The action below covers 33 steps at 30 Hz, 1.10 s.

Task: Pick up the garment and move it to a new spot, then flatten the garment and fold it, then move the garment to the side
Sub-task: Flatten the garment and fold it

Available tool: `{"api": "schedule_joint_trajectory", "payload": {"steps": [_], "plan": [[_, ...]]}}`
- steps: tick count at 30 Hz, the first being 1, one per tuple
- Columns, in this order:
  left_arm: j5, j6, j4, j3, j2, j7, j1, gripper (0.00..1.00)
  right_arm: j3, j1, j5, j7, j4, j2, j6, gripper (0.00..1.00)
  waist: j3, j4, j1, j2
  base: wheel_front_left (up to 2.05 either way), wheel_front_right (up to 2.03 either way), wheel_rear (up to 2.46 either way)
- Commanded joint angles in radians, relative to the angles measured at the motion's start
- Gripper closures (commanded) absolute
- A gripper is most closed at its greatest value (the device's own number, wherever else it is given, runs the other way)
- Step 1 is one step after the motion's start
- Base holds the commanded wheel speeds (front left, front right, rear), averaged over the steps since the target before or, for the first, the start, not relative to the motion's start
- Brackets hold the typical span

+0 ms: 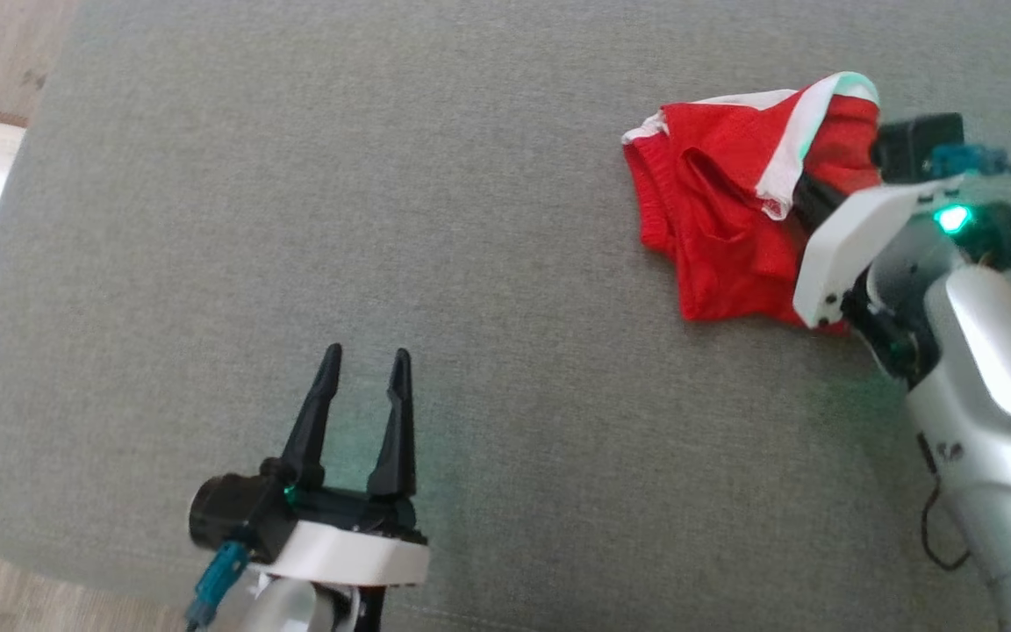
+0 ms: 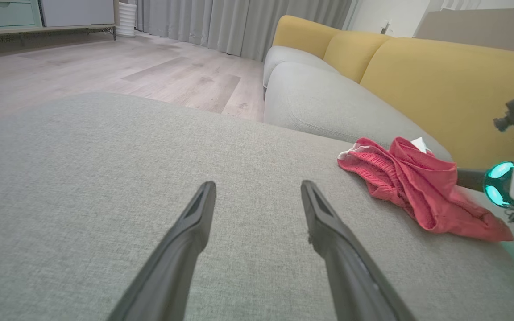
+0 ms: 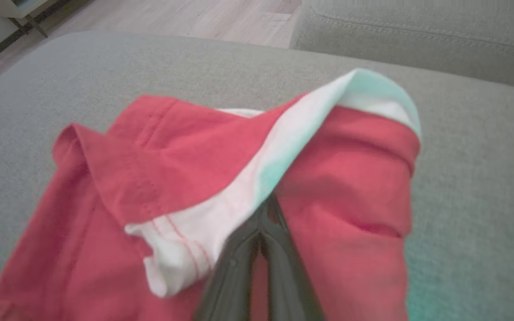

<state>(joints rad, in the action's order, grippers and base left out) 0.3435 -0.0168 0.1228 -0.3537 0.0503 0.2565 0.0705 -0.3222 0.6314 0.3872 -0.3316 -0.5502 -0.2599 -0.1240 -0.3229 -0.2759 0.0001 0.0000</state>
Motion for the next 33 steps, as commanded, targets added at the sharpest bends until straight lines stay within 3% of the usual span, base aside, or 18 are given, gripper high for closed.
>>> {"api": "schedule_joint_trajectory", "payload": {"steps": [1,11,21,26,33], "plan": [[0.01,0.008,-0.028,0.017,0.0,0.005,0.03,0.0,-0.018,0.047,-0.008,-0.01,0.02,0.003,-0.007,1.0,-0.002,-0.016,-0.0001,0.0,0.0,0.0,0.0],[0.051,0.02,-0.016,-0.052,0.0,0.005,0.04,0.0,-0.028,0.143,-0.033,-0.024,-0.065,0.024,-0.007,1.0,0.008,-0.111,-0.0001,0.0,0.0,0.0,0.0],[0.065,0.034,-0.012,-0.083,0.0,0.005,0.022,0.0,-0.021,0.208,-0.078,0.09,-0.178,0.06,-0.007,1.0,0.029,-0.175,-0.0001,0.0,0.0,0.0,0.0],[0.06,0.045,-0.012,-0.05,0.0,0.005,0.002,0.0,-0.079,0.181,-0.068,0.18,-0.17,0.082,-0.007,1.0,0.063,-0.143,-0.0001,0.0,0.0,0.0,0.0],[0.011,0.037,-0.009,0.033,0.0,0.005,-0.025,0.0,-0.118,0.084,-0.058,0.314,-0.071,0.069,-0.007,1.0,0.132,-0.016,-0.0001,0.0,0.0,0.0,0.0]]}}
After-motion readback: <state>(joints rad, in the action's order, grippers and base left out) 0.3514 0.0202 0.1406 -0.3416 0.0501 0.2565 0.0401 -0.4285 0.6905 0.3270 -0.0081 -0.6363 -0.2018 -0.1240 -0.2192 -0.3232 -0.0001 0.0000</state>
